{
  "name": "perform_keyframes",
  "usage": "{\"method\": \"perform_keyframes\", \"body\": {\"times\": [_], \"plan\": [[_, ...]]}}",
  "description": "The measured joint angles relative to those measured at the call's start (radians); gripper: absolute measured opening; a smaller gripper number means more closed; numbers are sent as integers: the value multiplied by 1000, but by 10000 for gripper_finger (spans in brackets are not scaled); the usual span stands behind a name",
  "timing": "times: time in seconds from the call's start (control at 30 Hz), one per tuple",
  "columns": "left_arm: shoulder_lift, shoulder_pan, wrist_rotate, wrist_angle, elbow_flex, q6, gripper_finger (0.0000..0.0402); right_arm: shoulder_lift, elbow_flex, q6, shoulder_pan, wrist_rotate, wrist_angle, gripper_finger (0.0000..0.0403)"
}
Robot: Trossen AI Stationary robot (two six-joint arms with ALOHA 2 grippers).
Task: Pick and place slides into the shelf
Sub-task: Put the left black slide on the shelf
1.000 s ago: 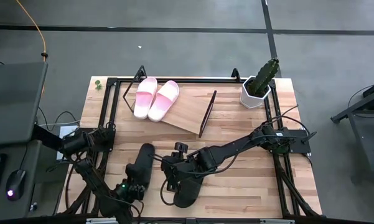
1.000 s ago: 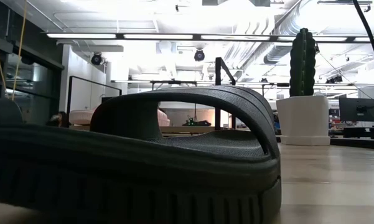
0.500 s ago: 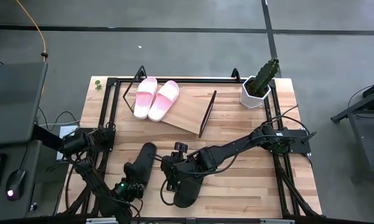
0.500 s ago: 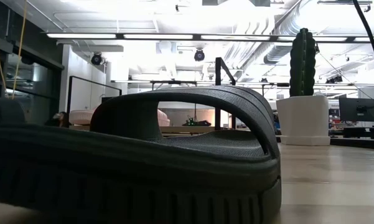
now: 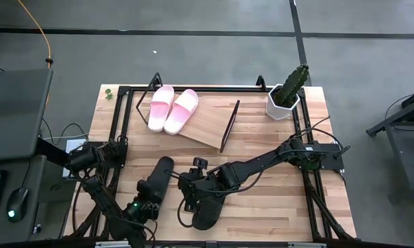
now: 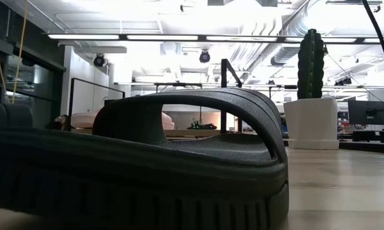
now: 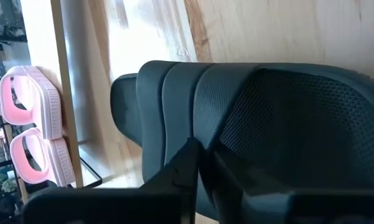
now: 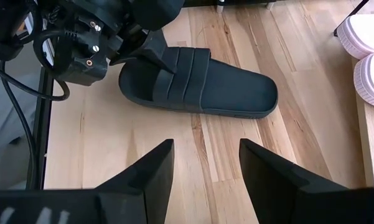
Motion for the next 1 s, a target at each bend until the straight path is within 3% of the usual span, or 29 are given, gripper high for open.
{"method": "perform_keyframes", "body": {"times": [0.13, 0.37, 0.67, 1.0], "plan": [[0, 0, 2, -1, 0, 2, 31, 0, 0, 0, 0, 0, 0, 172], [0, 0, 3, -27, 0, 2, 8, 0, 0, -15, 0, 0, 2, 172], [-2, 1, 2, -195, 5, -49, 5, 0, 0, -132, 5, 4, 31, 172], [-46, 30, -64, -228, 75, -52, 7, 0, 0, -330, 52, 138, 81, 172]]}}
